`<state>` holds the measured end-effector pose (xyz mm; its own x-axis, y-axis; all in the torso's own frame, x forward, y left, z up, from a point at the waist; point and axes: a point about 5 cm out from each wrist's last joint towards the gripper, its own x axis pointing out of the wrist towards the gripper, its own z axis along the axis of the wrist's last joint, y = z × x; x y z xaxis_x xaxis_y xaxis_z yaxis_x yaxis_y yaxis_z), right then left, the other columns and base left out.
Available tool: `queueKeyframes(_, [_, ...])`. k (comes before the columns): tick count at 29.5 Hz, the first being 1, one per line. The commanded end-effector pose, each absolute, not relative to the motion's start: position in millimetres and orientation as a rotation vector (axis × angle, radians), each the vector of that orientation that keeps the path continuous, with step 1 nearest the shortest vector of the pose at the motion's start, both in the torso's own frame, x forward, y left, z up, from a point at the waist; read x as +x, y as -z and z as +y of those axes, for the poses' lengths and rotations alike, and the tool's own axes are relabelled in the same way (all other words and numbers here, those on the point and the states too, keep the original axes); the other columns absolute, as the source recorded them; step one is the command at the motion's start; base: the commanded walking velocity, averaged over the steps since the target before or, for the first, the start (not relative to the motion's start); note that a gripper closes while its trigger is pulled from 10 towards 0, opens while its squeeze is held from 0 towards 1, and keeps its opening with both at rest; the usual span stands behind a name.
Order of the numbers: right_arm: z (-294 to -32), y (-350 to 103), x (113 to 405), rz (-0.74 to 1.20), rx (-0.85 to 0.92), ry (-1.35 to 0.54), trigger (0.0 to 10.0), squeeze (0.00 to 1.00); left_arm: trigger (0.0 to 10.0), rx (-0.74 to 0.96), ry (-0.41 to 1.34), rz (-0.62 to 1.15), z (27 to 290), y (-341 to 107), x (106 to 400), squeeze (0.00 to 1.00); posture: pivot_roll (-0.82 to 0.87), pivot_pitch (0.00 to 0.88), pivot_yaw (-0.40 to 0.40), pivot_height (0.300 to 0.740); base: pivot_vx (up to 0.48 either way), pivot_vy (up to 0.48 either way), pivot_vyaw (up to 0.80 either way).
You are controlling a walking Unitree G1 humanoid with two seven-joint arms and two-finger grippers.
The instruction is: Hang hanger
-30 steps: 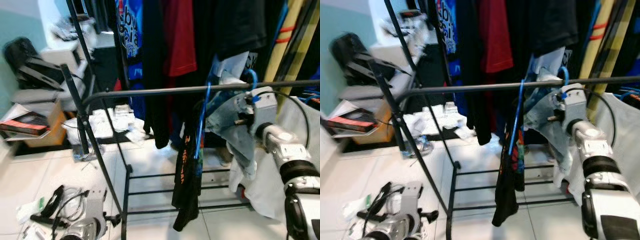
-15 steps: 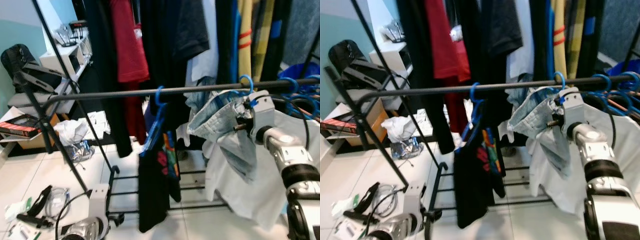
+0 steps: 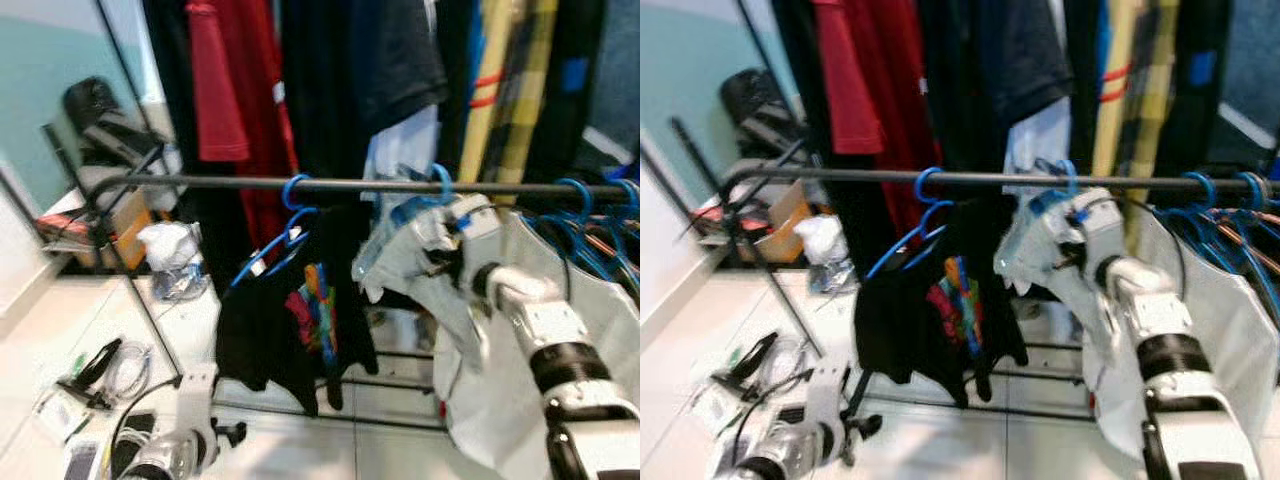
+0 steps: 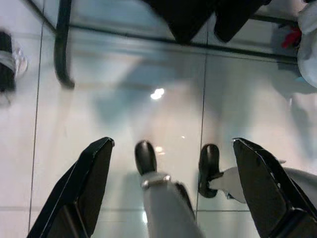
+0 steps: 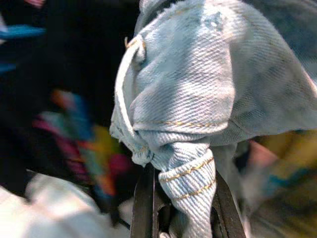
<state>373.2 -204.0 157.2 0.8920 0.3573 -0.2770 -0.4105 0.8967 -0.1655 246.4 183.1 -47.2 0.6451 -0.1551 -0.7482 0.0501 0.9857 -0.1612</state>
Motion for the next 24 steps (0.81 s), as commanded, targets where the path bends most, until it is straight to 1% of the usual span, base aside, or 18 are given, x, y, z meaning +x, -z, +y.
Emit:
queueKeyframes(1, [-188, -170, 377, 0.195, -0.191, -0.444, 10.0, 0.00, 10.0, -0.118, 0.102, 0.874, 189, 48, 245, 0.00, -0.07, 0.000, 0.045, 0.740, 0.000, 0.000, 0.00])
queueKeyframes(2, [-176, -172, 377, 0.184, -0.170, -0.475, 10.0, 0.00, 10.0, -0.117, 0.102, 0.874, 189, 48, 245, 0.00, -0.07, 0.000, 0.045, 0.740, 0.000, 0.000, 0.00])
queueKeyframes(3, [-176, -172, 377, 0.184, -0.170, -0.475, 10.0, 0.00, 10.0, -0.117, 0.102, 0.874, 189, 48, 245, 0.00, -0.07, 0.000, 0.045, 0.740, 0.000, 0.000, 0.00])
queueKeyframes(4, [-167, -174, 377, 0.178, -0.159, -0.499, 10.0, 0.00, 10.0, -0.117, 0.102, 0.875, 189, 48, 245, 0.00, -0.07, 0.000, 0.044, 0.740, 0.000, 0.000, 0.00])
queueKeyframes(5, [-167, -174, 377, 0.178, -0.159, -0.499, 10.0, 0.00, 10.0, -0.117, 0.102, 0.875, 189, 48, 245, 0.00, -0.07, 0.000, 0.044, 0.740, 0.000, 0.000, 0.00])
queueKeyframes(7, [-155, -172, 378, 0.185, -0.182, -0.503, 10.0, 0.00, 10.0, -0.117, 0.102, 0.874, 189, 48, 245, 0.00, -0.07, 0.000, 0.040, 0.740, 0.000, 0.000, 0.00])
queueKeyframes(10, [-154, -171, 380, 0.198, -0.200, -0.476, 10.0, 0.00, 10.0, -0.118, 0.102, 0.874, 189, 48, 245, 0.00, -0.07, 0.000, 0.040, 0.740, 0.000, 0.000, 0.00])
queueKeyframes(11, [-159, -169, 383, 0.214, -0.220, -0.420, 10.0, 0.00, 10.0, -0.120, 0.102, 0.873, 189, 48, 245, 0.00, -0.07, 0.000, 0.035, 0.740, 0.000, 0.000, 0.00])
queueKeyframes(12, [-159, -169, 383, 0.214, -0.220, -0.420, 10.0, 0.00, 10.0, -0.120, 0.102, 0.873, 189, 48, 245, 0.00, -0.07, 0.000, 0.035, 0.740, 0.000, 0.000, 0.00])
queueKeyframes(15, [-178, -167, 387, 0.250, -0.233, -0.296, 10.0, 0.00, 10.0, -0.125, 0.104, 0.871, 188, 48, 245, 0.00, -0.07, 0.000, 0.034, 0.740, 0.000, 0.000, 0.00])
queueKeyframes(18, [-185, -166, 388, 0.271, -0.232, -0.250, 10.0, 0.00, 10.0, -0.124, 0.106, 0.872, 188, 48, 245, 0.00, -0.07, 0.000, 0.034, 0.740, 0.000, 0.000, 0.00])
queueKeyframes(24, [-191, -164, 387, 0.304, -0.197, -0.209, 10.0, 0.00, 10.0, -0.123, 0.107, 0.873, 188, 48, 245, 0.00, -0.07, 0.000, 0.034, 0.740, 0.000, 0.000, 0.00])
